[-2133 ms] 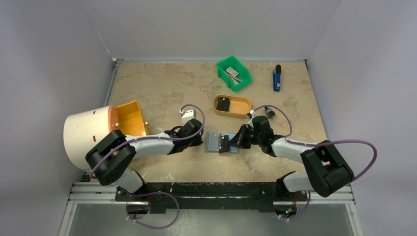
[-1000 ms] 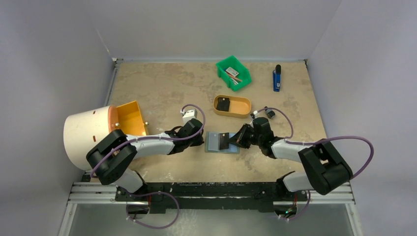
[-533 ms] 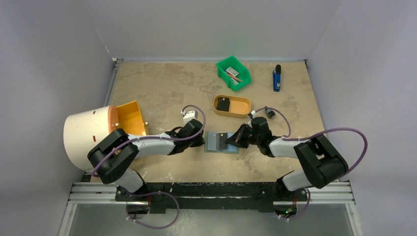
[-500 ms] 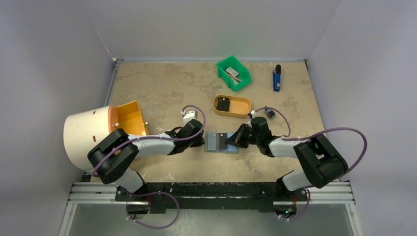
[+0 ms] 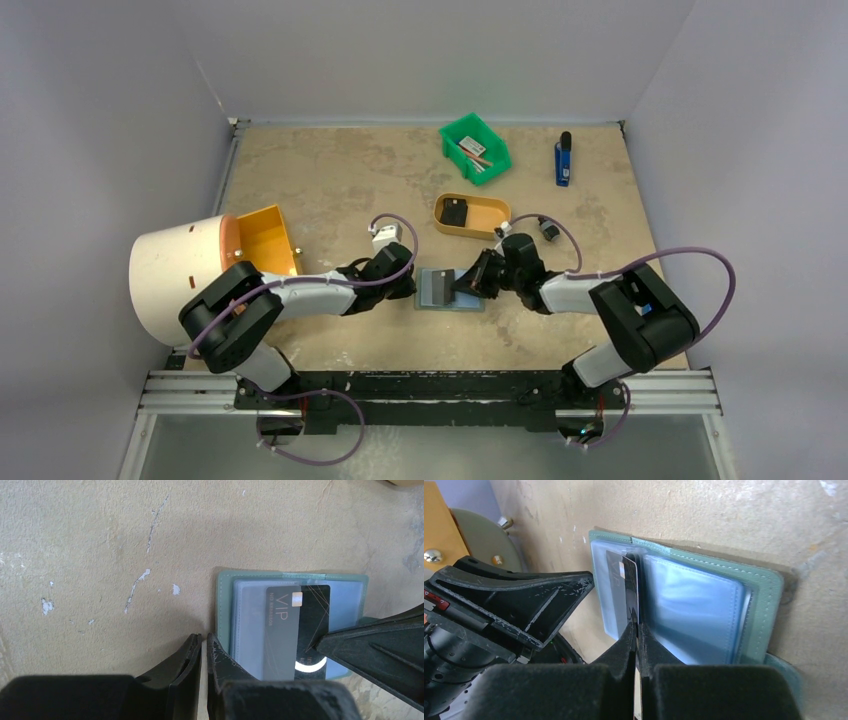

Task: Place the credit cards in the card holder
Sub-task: Insert the credit card into the card holder.

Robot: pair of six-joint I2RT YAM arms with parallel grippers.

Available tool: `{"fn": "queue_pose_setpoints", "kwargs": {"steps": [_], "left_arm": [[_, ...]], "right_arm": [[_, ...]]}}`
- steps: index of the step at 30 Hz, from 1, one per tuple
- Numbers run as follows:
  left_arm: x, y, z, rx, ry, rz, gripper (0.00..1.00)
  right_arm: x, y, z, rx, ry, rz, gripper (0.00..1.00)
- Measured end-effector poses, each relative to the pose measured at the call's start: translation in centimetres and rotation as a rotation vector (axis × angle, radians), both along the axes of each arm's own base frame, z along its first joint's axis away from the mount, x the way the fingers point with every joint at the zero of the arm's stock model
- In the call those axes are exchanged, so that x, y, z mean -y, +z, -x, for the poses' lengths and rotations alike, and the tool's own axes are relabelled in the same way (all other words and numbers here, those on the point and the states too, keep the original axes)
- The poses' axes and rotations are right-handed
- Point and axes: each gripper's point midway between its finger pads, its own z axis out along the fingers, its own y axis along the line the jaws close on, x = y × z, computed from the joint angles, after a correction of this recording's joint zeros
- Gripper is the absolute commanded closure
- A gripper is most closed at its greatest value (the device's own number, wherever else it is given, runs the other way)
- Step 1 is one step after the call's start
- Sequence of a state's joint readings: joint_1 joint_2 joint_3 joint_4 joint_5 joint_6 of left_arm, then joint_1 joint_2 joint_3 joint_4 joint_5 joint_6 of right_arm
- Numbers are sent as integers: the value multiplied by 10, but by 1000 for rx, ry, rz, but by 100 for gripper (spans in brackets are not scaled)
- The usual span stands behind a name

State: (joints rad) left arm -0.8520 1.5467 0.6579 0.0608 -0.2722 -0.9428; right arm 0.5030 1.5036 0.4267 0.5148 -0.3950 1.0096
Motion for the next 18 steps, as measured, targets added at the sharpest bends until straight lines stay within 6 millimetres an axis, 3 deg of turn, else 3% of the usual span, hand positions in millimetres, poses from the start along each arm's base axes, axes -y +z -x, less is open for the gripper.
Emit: {"fn": "queue_pose_setpoints", "kwargs": {"steps": [4,8,10,18], "left_arm": [[0,0,0,1,0,1,92],[0,0,0,1,0,1,92],[0,0,0,1,-1,3,92],[1,0,0,0,-3,4,92]], "right_arm": [[-6,2,-1,3,20,-4,100],[-7,3,-1,7,28,-2,64],[-7,1,1,5,39,4,55],[-9,6,0,15,58,12,47]]}}
